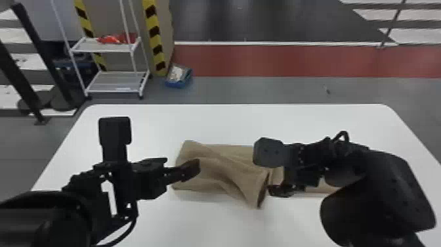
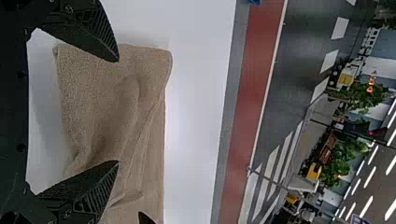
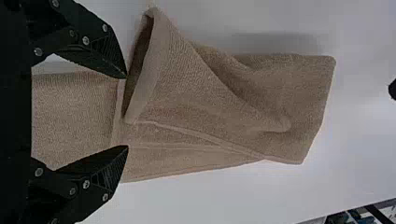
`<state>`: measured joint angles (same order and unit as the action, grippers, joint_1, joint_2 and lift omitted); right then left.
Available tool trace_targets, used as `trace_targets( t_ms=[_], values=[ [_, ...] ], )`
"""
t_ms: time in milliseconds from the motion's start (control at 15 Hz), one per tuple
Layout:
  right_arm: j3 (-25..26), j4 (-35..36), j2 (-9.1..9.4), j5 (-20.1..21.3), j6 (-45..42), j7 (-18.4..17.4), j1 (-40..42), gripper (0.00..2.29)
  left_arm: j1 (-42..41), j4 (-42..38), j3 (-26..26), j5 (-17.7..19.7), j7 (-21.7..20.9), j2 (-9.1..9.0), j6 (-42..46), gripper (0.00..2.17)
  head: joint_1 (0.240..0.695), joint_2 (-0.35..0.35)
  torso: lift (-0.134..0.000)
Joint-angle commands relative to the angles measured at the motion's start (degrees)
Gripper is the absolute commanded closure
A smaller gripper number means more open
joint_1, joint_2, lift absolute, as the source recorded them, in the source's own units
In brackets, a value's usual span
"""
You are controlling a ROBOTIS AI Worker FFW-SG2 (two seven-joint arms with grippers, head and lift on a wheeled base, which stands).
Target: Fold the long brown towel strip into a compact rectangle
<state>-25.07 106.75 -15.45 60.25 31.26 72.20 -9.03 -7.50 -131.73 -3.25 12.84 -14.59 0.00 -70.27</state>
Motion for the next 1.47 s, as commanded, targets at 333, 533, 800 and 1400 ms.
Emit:
trace_targets(
  t_ms=[333, 533, 800, 1400],
  values=[
    [-0.42, -4.0, 3.24, 0.04, -0.54, -1.89, -1.42, 0.6, -0.5, -0.02, 0.09, 0.16, -0.09, -0.15, 0.17, 0.12, 0.695, 0.038, -0.124],
    [-0.24, -4.8, 3.68, -0.05, -0.71, -1.8, -2.04, 0.97, -0.76, -0.02, 0.09, 0.16, -0.18, -0.15, 0.17, 0.12, 0.695, 0.047, -0.124],
    [1.52, -4.62, 3.33, -0.13, -0.89, -1.8, -2.57, 1.2, -0.85, 0.07, 0.09, 0.16, -0.35, -0.15, 0.17, 0.12, 0.695, 0.046, -0.124],
    [5.03, -2.69, 1.39, 2.15, -0.89, -2.42, -0.63, 0.44, -0.76, 0.42, 0.18, 0.16, -1.14, -0.15, 0.17, 0.12, 0.695, -0.001, -0.124]
  ],
)
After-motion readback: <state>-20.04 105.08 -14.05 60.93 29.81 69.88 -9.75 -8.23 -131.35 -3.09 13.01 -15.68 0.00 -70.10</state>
